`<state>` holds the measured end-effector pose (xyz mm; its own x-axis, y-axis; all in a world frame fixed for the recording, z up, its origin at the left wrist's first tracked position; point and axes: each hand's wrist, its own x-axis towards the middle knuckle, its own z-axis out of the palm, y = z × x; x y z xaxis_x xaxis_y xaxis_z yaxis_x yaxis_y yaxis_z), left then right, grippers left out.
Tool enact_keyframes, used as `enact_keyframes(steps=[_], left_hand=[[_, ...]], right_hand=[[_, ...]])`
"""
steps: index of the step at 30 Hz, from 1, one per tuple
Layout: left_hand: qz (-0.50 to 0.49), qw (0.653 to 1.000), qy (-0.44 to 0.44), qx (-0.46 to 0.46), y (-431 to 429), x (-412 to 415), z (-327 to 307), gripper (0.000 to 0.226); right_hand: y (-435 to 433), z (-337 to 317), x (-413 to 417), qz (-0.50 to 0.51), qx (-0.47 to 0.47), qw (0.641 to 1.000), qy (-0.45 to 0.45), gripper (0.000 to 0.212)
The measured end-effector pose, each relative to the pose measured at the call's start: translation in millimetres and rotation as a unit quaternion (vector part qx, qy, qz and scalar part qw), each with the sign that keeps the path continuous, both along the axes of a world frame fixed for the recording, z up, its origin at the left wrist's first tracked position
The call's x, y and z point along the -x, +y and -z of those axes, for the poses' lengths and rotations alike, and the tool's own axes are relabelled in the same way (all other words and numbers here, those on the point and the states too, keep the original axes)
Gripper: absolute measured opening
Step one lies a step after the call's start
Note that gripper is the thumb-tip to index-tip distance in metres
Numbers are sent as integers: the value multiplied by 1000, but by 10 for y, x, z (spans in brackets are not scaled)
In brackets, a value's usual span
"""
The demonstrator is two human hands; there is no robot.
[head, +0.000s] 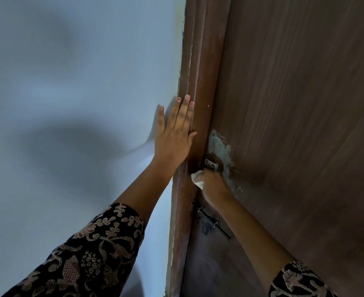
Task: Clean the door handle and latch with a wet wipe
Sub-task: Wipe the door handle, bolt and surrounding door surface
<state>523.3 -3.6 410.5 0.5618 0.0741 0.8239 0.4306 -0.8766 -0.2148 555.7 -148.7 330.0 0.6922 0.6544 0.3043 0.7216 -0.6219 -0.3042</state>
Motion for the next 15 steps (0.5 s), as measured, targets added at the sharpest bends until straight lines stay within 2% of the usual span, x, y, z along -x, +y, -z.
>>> enact_keyframes(steps=[2, 5, 7, 10, 14, 15], left_hand=[[-5, 1000, 2, 3, -38, 16, 4, 73], [2, 1000, -5, 22, -108, 43, 98, 71], [13, 999, -8, 44, -143, 78, 220, 71], [21, 998, -1, 66, -176, 119, 424, 74], [0, 997, 21, 75, -190, 144, 596, 79], [-5, 997, 27, 72, -190, 152, 620, 80]], right_hand=[[-45, 1, -41, 33, 4, 999, -36, 39], [-65, -15, 45, -2, 42, 996, -77, 37], [-132, -41, 74, -28, 36, 997, -56, 39], [-188, -106, 51, -6, 11, 999, -43, 41], [-55, -83, 164, -8, 76, 994, -83, 40], [-53, -58, 165, -22, 65, 995, -74, 42]])
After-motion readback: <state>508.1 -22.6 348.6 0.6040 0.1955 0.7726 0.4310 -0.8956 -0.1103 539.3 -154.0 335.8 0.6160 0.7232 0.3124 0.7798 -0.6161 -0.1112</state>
